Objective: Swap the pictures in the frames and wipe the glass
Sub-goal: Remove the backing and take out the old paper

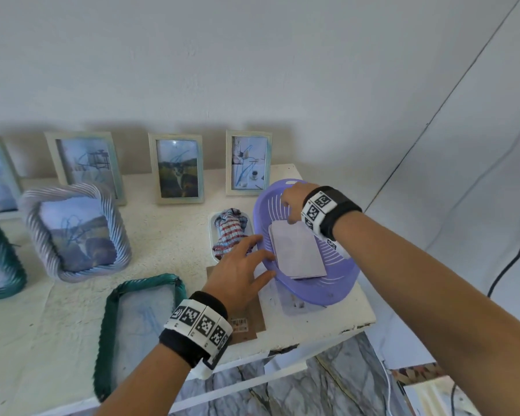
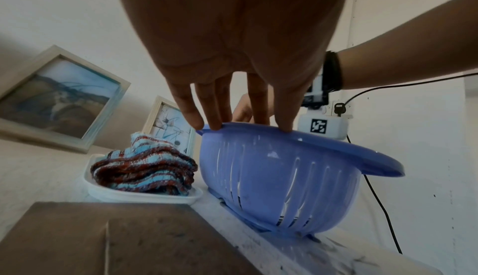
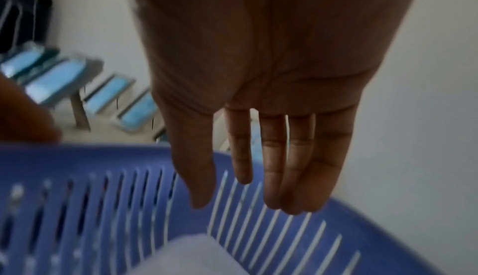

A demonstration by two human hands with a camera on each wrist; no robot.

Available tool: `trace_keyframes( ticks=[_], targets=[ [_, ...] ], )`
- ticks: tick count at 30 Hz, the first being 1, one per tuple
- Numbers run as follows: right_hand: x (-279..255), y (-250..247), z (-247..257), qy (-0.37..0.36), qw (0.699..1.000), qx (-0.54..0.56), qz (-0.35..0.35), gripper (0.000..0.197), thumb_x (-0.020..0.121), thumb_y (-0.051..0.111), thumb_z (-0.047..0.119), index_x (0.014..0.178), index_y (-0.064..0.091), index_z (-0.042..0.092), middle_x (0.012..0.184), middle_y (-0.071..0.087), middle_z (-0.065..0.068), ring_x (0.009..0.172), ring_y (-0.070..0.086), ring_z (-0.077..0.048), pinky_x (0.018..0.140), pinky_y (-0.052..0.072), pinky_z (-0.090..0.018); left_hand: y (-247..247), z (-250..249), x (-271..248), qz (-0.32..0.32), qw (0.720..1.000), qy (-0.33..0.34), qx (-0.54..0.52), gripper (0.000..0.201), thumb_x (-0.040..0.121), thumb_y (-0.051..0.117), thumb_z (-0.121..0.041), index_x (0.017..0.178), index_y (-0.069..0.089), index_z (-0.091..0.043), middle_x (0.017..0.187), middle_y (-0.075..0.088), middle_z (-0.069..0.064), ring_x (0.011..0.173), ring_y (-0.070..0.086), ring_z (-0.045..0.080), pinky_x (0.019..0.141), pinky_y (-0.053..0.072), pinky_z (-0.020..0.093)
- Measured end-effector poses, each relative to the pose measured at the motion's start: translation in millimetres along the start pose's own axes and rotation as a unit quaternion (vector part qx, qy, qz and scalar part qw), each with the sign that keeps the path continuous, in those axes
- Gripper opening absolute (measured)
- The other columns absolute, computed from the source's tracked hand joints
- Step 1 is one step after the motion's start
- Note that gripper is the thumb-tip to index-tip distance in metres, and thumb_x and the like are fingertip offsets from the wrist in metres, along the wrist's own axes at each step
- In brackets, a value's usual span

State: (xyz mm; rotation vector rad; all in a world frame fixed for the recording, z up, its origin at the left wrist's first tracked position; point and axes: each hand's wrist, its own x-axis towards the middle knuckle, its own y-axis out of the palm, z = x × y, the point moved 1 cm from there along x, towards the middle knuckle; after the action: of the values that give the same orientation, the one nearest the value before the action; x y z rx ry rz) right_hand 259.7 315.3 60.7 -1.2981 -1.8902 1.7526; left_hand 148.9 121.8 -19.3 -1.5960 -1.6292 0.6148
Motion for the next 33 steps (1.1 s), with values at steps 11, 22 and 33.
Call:
trace_keyframes(
  ticks=[11, 22, 33],
  targets=[
    [10.0, 39.7, 15.2, -0.019, 0.992, -0.107, 0.063, 0.051, 0.078, 0.075, 0.036, 0.120, 0.056, 0.014, 0.121, 0.059, -0.005, 0.106, 0.058, -0.026, 0.082, 0.053, -0.038, -3.7, -2.8, 1.1, 0.004, 1.000, 0.004, 0.010, 0.029, 0.093, 0.060, -0.039, 0.117, 0.063, -0.024, 0.145, 0.041, 0.005, 0.122, 0.052, 0.027, 0.096, 0.049, 0.043],
    [8.9, 14.7, -0.7, 0.040, 0.993, 0.111, -0.011, 0.023, 0.091, 0.052, 0.011, 0.113, 0.054, 0.015, 0.110, 0.062, -0.010, 0.097, 0.060, -0.031, 0.082, 0.051, -0.038, -8.3, -2.3, 0.3, 0.017, 1.000, 0.014, 0.003, 0.037, 0.093, 0.054, -0.043, 0.126, 0.059, -0.026, 0.146, 0.039, 0.005, 0.124, 0.050, 0.026, 0.098, 0.048, 0.045],
    [-101.3, -81.0, 3.3, -0.018, 0.894, 0.349, -0.280, 0.023, 0.088, 0.052, 0.008, 0.103, 0.061, 0.023, 0.088, 0.061, 0.003, 0.083, 0.054, -0.019, 0.071, 0.041, -0.025, -74.0, 2.6, -17.4, -0.163, 0.974, 0.002, -0.158, 0.032, 0.089, 0.064, -0.026, 0.119, 0.063, -0.018, 0.119, 0.060, -0.001, 0.107, 0.057, 0.004, 0.088, 0.039, 0.006]
  ],
)
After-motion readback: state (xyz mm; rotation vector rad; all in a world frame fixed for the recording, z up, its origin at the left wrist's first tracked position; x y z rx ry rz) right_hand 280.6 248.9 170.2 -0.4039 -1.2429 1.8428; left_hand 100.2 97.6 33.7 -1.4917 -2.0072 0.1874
